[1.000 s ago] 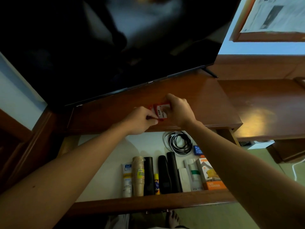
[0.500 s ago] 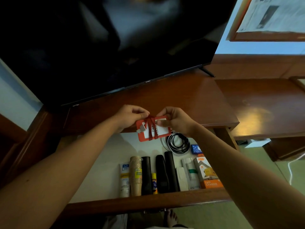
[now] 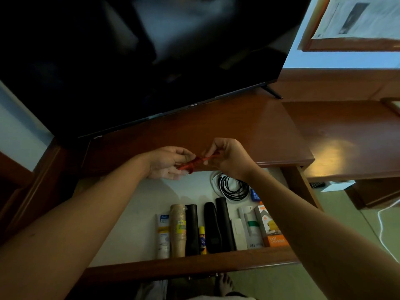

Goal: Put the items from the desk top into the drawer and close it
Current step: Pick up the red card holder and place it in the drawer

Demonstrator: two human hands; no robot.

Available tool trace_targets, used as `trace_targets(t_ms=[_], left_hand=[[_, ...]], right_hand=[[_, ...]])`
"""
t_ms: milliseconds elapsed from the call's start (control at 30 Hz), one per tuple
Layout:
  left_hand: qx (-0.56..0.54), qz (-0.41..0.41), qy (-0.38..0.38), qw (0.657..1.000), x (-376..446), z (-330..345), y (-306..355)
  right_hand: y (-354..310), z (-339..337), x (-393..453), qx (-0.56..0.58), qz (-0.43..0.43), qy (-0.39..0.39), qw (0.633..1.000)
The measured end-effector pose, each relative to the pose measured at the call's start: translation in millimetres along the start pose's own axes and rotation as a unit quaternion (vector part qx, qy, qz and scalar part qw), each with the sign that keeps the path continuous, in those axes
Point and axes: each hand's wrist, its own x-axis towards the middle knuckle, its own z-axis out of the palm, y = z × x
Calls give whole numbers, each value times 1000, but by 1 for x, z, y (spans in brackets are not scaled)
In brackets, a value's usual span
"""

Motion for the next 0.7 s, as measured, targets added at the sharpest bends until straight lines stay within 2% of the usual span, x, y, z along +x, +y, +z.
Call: trace_targets(t_ms=[100, 167, 233, 267, 333, 367, 433, 467, 533, 633, 700], left_hand=[[-7, 19, -5, 1000, 1, 0, -1], [-1, 59, 46, 997, 3, 4, 0], [27, 100, 101, 989, 6, 8, 0], [67, 126, 128, 981, 7, 9, -1], [154, 182, 178, 955, 9, 12, -3], [183, 202, 199, 941, 10, 14, -5], [208, 223, 218, 927, 11, 16, -9], [214, 232, 215, 924, 10, 18, -11], [251, 252, 211, 910, 12, 19, -15], [329, 280, 252, 866, 10, 24, -18], [339, 289, 261, 856, 11, 28, -20]], right_hand=[[2, 4, -4, -22, -35, 12, 999], [4, 5, -4, -63, -49, 14, 997], [9, 6, -2, -85, -15, -5, 996], [11, 7, -1, -45, 24, -9, 999], [10, 8, 2, 114, 117, 34, 986], [8, 8, 3, 184, 169, 75, 965], [6, 7, 6, 233, 301, 121, 917], [6, 6, 7, 250, 365, 102, 891], [10, 6, 7, 306, 451, 6, 838], [18, 10, 5, 399, 486, -101, 771], [22, 12, 7, 418, 481, -121, 761]])
